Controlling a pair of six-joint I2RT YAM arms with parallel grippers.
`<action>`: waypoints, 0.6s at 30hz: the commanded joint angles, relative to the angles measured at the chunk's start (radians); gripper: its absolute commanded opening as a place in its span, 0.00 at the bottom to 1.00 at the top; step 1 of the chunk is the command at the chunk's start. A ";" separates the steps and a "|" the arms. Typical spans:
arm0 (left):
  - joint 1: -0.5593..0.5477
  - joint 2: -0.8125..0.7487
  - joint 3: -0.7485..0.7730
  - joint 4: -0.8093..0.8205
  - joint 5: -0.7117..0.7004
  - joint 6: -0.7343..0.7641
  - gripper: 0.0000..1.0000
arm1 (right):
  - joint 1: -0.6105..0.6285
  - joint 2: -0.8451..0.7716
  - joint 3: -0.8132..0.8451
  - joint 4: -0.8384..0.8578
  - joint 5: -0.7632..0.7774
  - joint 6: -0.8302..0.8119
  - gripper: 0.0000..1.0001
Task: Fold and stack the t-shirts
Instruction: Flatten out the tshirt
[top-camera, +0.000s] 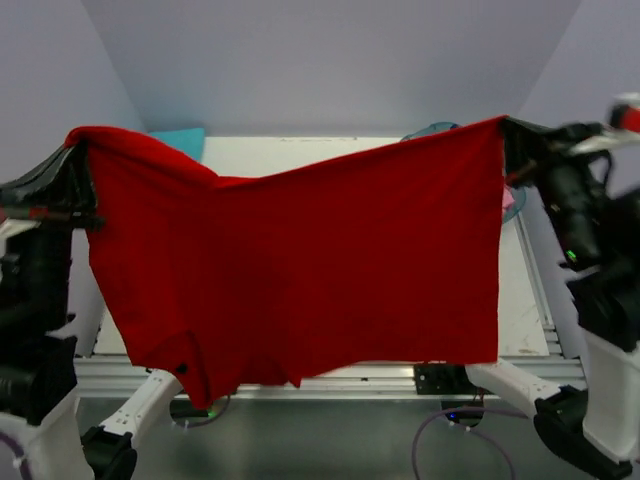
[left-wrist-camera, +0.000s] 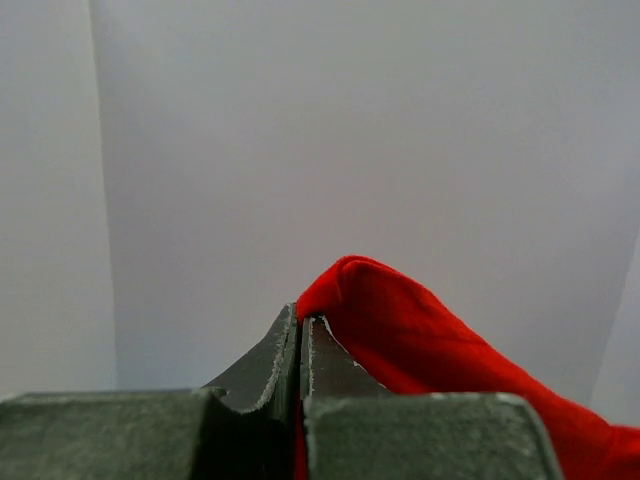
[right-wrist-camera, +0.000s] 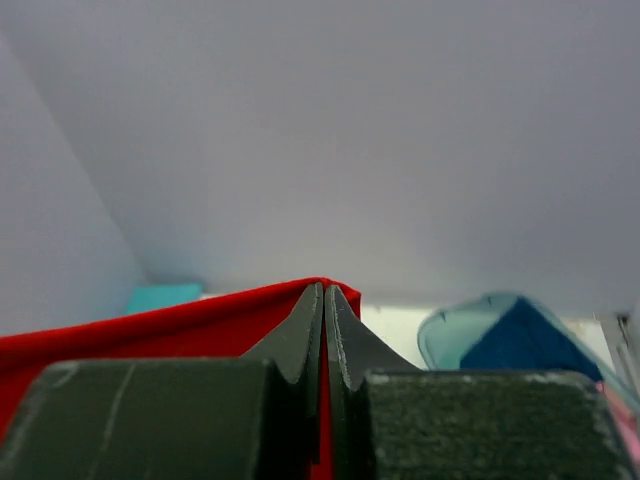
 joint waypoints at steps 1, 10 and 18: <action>-0.028 0.181 -0.102 -0.048 -0.192 0.015 0.00 | -0.005 0.226 -0.066 -0.187 0.149 0.068 0.00; -0.024 0.431 -0.596 0.215 -0.339 0.007 0.00 | -0.005 0.628 -0.355 -0.116 0.228 0.186 0.00; 0.036 0.816 -0.601 0.386 -0.355 -0.023 0.00 | -0.022 1.009 -0.222 -0.016 0.281 0.160 0.00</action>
